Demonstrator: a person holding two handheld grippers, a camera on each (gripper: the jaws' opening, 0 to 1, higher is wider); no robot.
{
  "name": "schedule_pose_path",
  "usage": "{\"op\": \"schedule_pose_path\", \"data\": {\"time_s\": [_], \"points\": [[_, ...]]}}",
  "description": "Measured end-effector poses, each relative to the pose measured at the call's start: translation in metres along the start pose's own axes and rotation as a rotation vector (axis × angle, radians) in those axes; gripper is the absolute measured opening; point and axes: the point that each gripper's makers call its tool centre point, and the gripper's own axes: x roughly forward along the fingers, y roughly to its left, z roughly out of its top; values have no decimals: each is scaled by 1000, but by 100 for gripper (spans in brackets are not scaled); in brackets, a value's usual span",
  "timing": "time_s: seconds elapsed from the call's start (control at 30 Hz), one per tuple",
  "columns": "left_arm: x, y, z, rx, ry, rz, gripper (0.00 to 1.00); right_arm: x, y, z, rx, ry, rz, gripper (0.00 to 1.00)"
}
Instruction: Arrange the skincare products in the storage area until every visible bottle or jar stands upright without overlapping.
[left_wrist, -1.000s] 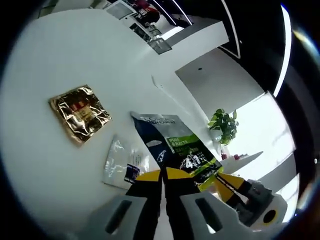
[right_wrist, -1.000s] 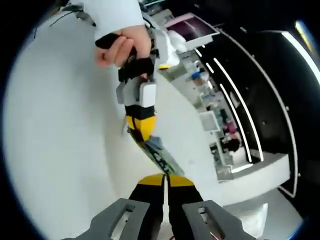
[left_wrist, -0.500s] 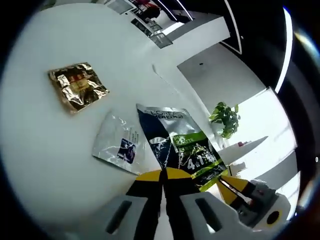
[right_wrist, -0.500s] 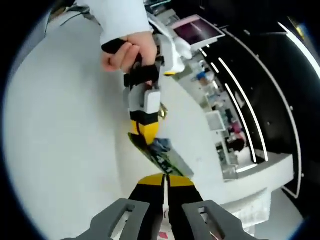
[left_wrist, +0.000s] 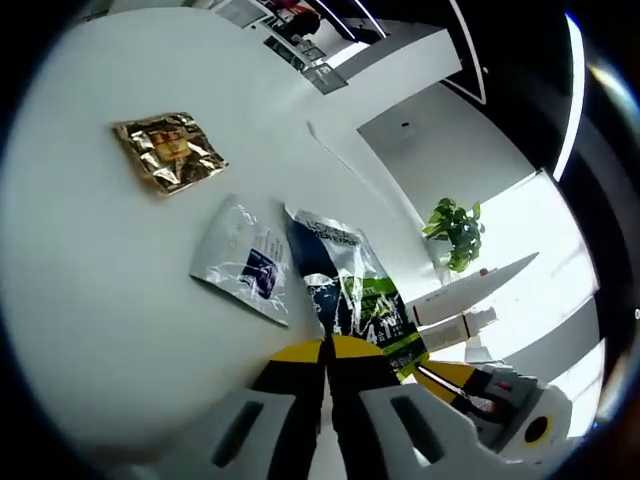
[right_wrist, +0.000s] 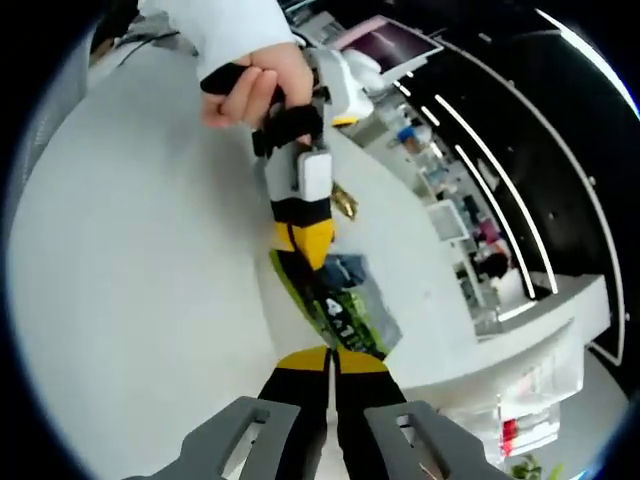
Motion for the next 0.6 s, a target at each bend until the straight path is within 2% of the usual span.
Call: {"op": "schedule_pose_path", "data": {"time_s": [0.2,0.6], "points": [[0,-3,-4,13,4,1,0,-3,2,-3,34,8,28,0],[-6,-9,-9,124,12,24,0,-9,17,-6,42,25,94,0]]}}
